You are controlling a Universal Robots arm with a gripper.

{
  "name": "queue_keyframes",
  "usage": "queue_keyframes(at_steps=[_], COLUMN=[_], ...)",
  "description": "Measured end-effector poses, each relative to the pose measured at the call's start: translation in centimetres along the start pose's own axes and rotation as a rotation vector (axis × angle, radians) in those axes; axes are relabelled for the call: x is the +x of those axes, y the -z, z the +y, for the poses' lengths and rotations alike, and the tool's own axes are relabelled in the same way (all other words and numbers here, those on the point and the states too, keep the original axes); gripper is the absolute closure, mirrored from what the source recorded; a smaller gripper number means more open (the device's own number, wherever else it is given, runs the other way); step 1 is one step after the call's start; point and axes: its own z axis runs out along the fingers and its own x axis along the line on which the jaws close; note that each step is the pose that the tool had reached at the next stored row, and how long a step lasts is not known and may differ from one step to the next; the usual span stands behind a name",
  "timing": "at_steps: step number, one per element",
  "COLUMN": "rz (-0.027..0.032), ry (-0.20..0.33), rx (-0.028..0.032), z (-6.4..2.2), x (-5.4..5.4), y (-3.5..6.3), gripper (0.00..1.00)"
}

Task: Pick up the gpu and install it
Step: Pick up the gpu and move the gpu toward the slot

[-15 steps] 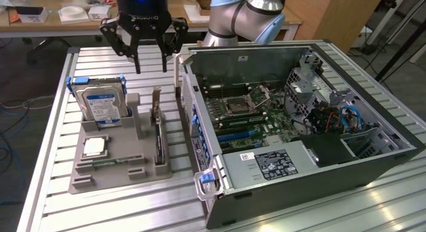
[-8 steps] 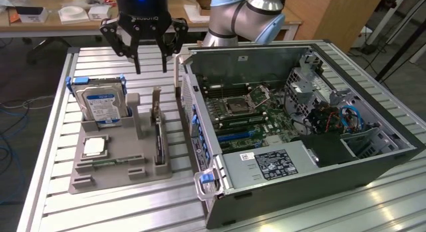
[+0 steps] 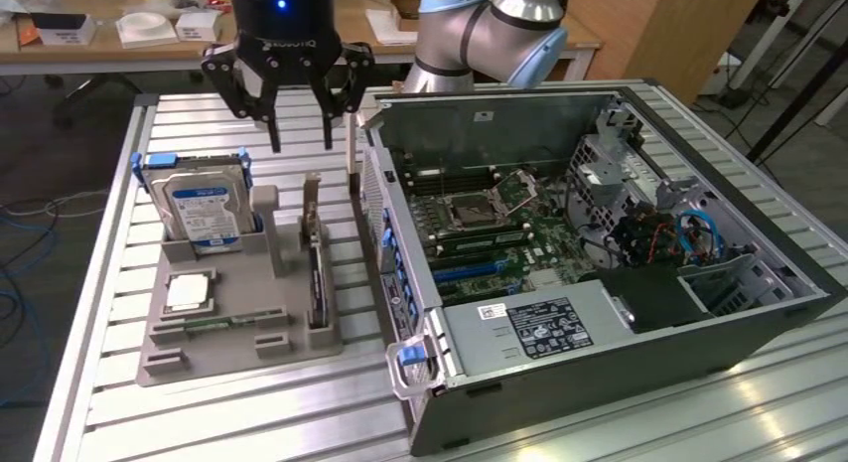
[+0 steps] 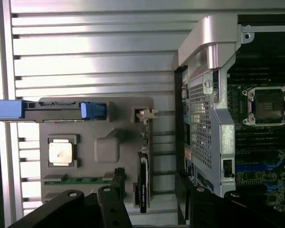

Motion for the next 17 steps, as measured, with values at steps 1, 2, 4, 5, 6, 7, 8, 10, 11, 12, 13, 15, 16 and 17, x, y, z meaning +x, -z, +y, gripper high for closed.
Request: queue_keyframes(at_steps=[1,2,4,5,6,7,8,10,11,12,13,15,16,17], rz=[0.0001,0.0001,-0.0001,0.0000,0.0000,0.0000,-0.0001,-0.0002,0.0000,0.0000,0.0000,-0.0001,-0.0001,-0.0001], ry=[0.000,0.000,0.000,0.000,0.000,0.000,0.000,0.000,0.000,0.000,0.000,0.000,0.000,0.000], rx=[0.0002,0.0000,-0.0001,-0.0001,-0.0001,0.0000,-0.0001,-0.0002,-0.0001,0.0000,-0.0001,0.0000,-0.0001,0.0000], z=[-0.07,-0.16,-0.39,-0.51,-0.63,-0.74,-0.83,-0.95,-1.00,-1.03,-1.06,-1.12,-1.14,-1.16], x=[0.0,0.0,0.0,0.0,0.0,0.0,-0.1,-0.1,-0.1,-0.1,-0.1,-0.1,-0.1,-0.1], y=[-0.05,-0.09,-0.15,-0.17,-0.20,-0.24,-0.29,-0.44,-0.52,-0.61,-0.71,-0.95,-1.08,-1.22], gripper=[0.45,0.45,0.45,0.45,0.45,0.45,0.45,0.45,0.45,0.45,0.45,0.45,0.45,0.45])
